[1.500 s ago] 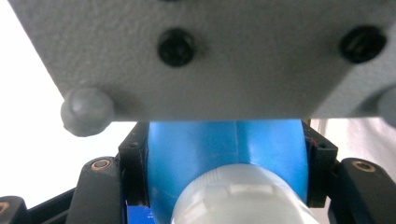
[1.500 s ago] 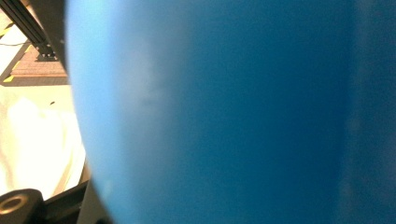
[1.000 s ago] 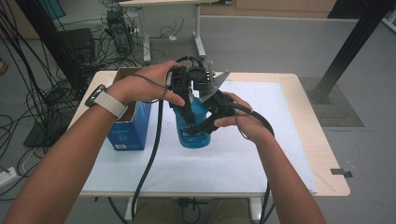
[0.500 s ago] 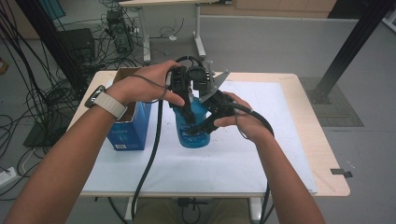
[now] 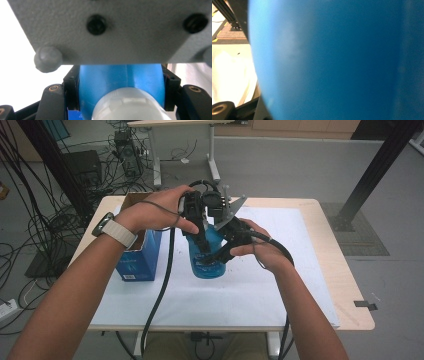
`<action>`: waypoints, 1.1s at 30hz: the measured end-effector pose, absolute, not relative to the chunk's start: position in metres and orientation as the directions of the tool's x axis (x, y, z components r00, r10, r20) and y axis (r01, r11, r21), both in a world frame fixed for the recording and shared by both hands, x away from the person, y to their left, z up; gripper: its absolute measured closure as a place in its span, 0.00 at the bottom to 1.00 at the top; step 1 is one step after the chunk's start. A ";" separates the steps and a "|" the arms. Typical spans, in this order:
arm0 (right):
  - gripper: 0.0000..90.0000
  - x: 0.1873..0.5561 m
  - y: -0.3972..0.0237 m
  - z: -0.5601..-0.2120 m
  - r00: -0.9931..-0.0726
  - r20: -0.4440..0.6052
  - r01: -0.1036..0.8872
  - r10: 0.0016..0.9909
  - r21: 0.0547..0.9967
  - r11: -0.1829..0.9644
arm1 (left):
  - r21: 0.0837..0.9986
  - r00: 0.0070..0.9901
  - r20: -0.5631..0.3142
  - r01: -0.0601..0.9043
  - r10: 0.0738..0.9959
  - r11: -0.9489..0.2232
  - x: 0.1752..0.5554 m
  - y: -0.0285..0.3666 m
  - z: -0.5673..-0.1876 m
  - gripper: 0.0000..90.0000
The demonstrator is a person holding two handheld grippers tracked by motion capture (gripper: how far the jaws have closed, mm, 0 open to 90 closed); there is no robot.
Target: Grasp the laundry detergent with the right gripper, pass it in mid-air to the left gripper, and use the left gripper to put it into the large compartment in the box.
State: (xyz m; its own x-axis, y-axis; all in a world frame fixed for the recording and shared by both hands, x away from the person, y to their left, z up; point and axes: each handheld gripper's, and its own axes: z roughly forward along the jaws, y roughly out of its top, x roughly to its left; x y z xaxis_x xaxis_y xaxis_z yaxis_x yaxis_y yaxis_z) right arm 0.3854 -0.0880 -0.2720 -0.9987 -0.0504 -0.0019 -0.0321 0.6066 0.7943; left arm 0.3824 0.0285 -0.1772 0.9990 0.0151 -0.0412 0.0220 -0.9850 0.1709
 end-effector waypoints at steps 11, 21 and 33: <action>0.48 0.385 -0.089 -0.269 -0.999 0.002 -0.025 -0.044 0.793 0.609 | 0.173 0.999 -0.036 0.022 0.016 -0.985 0.382 0.028 -0.174 0.42; 0.48 0.386 -0.090 -0.268 -0.999 -0.004 -0.032 -0.046 0.792 0.610 | 0.178 0.999 -0.030 0.017 0.012 -0.984 0.383 0.027 -0.173 0.42; 0.48 0.386 -0.088 -0.267 -0.999 0.000 -0.025 -0.041 0.789 0.613 | 0.179 0.999 -0.030 0.025 0.020 -0.983 0.383 0.029 -0.173 0.42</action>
State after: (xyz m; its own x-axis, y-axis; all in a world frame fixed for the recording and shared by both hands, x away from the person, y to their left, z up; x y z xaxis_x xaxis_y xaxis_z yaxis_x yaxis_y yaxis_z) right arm 0.3861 -0.0883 -0.2673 -0.9992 -0.0411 0.0002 -0.0251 0.6133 0.7895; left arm 0.3827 0.0291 -0.1732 0.9994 0.0196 -0.0298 0.0246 -0.9835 0.1792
